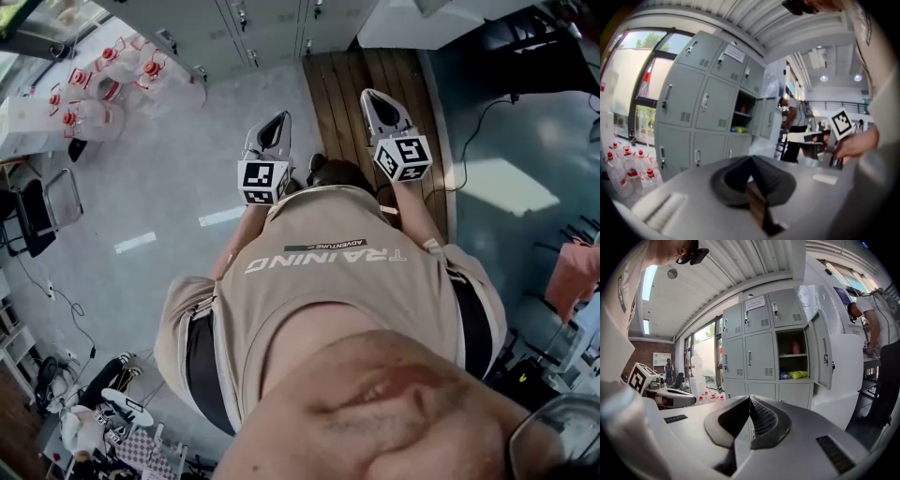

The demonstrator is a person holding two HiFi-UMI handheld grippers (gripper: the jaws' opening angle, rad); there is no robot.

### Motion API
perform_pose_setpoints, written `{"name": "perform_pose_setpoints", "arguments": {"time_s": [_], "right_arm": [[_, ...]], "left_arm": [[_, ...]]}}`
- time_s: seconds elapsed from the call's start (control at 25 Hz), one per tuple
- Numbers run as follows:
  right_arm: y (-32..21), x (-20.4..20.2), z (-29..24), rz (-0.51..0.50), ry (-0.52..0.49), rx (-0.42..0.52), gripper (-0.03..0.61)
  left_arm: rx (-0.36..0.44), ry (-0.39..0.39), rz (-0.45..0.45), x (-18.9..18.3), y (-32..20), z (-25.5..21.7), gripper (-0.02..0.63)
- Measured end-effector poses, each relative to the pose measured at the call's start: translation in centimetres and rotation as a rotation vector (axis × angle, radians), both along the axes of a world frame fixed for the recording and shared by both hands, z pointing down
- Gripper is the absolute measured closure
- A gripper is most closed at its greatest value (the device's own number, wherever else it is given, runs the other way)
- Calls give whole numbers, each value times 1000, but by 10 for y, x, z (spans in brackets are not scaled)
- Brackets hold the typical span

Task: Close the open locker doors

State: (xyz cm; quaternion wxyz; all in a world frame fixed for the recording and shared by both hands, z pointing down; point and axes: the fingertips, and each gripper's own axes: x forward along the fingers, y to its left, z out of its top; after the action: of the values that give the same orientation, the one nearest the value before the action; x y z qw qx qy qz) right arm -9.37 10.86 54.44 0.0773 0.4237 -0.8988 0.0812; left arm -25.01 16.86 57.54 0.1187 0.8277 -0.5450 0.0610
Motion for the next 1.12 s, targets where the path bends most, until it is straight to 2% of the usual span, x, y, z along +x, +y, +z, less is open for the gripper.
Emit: {"name": "perform_pose_setpoints", "arguments": {"time_s": [0.2,0.44,0.56,0.72,0.84,1.0,1.12], "right_arm": [[-46,0,0,2,-14,-1,563],[-101,18,0,29,-78,-1,565],[-121,31,12,32,-100,-28,565],[-148,46,24,4,-67,-38,563],[-168,51,21,14,-59,-37,564],[-193,49,25,46,-53,-55,563],[-215,33,19,59,-36,-47,563]], "left_arm": [[-21,-39,36,9,-41,-7,620],[-1,-109,89,30,-99,-27,620],[10,-113,98,44,-130,-31,621],[38,-119,80,53,-171,-36,621],[27,-117,92,54,-197,-34,621],[17,-127,122,47,-228,-21,621],[14,-105,138,35,-253,-14,620]]}}
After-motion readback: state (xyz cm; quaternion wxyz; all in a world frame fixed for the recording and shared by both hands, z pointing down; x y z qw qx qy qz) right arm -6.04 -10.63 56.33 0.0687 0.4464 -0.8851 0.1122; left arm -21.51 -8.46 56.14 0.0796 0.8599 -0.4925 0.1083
